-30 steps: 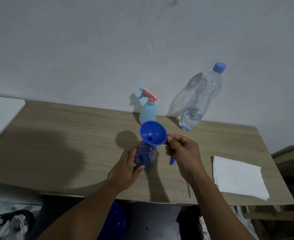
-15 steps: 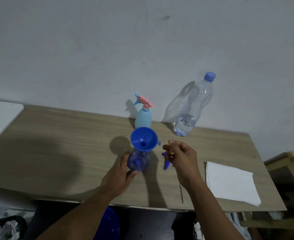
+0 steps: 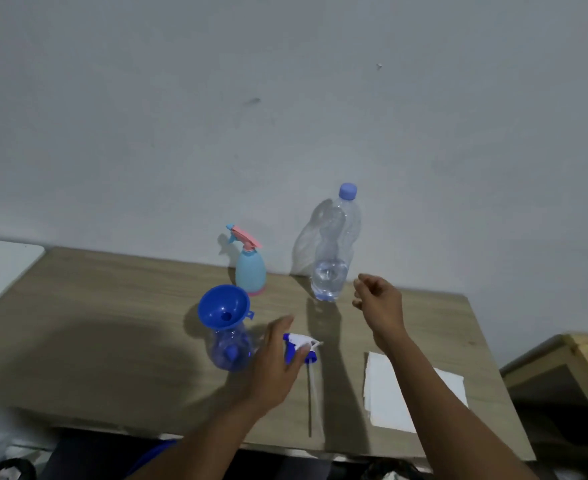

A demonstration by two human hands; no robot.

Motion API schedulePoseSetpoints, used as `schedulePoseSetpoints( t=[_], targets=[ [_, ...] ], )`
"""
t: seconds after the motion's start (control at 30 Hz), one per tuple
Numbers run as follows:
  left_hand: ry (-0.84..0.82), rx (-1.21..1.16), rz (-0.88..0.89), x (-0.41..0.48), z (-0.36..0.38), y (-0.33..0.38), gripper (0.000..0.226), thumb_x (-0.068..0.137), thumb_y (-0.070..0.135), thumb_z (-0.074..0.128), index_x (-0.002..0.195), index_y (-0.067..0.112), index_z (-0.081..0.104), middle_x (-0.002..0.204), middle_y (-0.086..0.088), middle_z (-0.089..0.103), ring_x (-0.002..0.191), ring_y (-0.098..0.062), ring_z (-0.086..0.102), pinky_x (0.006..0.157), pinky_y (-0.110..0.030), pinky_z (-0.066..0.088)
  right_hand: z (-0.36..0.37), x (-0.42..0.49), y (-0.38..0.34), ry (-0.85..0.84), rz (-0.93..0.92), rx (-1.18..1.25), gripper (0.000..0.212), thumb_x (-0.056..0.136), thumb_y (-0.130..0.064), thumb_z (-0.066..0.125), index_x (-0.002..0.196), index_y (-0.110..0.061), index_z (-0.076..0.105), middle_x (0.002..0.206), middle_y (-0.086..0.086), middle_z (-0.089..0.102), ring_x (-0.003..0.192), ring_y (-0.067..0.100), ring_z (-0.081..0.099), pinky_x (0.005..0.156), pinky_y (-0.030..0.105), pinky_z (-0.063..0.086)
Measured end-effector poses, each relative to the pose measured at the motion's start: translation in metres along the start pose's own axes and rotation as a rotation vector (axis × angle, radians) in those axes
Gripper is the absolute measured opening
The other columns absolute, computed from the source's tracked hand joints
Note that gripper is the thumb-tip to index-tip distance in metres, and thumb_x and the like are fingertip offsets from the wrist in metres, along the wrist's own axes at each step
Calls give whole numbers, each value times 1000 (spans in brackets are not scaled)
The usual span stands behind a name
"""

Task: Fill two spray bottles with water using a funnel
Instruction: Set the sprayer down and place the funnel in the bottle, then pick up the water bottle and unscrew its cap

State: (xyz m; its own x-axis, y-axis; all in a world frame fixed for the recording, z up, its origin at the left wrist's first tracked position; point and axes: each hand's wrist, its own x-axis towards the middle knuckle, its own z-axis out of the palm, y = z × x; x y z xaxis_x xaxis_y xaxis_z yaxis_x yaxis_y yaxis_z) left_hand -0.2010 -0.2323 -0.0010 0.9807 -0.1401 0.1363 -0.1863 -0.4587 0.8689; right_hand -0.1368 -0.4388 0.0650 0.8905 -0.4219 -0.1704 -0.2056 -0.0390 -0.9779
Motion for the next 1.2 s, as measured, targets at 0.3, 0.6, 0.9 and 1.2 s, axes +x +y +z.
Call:
schedulePoseSetpoints(
  t=[0.3, 0.6, 0.9, 1.2],
  targets=[
    [124, -131, -177, 172, 11, 103, 64, 101, 39, 49, 155, 24, 19, 159, -4, 31, 144, -25, 33, 114, -38, 31, -7, 73, -68, -291, -207, -326, 58, 95, -16, 63, 149, -16, 41, 146, 7, 50, 120, 18, 59, 95, 28, 45],
    [159, -200, -158, 159, 8, 105, 45, 92, 22, 69, 134, 20, 54, 124, -1, 64, 106, -16, 63, 87, -22, 47, -20, 47, -64, -354, -299, -295, 50, 93, -8, 61, 141, -18, 51, 128, -2, 64, 105, 16, 69, 99, 37, 53],
    [74, -249, -110, 84, -7, 134, 51, 82, 31, 78, 128, 23, 58, 116, 5, 67, 98, -13, 69, 86, -26, 58, -68, -25, -51, -352, -314, -189, 61, 92, 0, 62, 147, -21, 44, 131, -9, 64, 105, 3, 68, 81, 12, 52],
    [16, -319, -109, 17, 0, 130, 48, 75, 20, 86, 117, 19, 64, 103, 0, 71, 83, -9, 73, 77, -25, 60, -104, -88, -22, -373, -222, -132, 59, 93, 4, 61, 143, -25, 47, 129, -10, 65, 106, 4, 69, 91, 17, 53]
  ],
)
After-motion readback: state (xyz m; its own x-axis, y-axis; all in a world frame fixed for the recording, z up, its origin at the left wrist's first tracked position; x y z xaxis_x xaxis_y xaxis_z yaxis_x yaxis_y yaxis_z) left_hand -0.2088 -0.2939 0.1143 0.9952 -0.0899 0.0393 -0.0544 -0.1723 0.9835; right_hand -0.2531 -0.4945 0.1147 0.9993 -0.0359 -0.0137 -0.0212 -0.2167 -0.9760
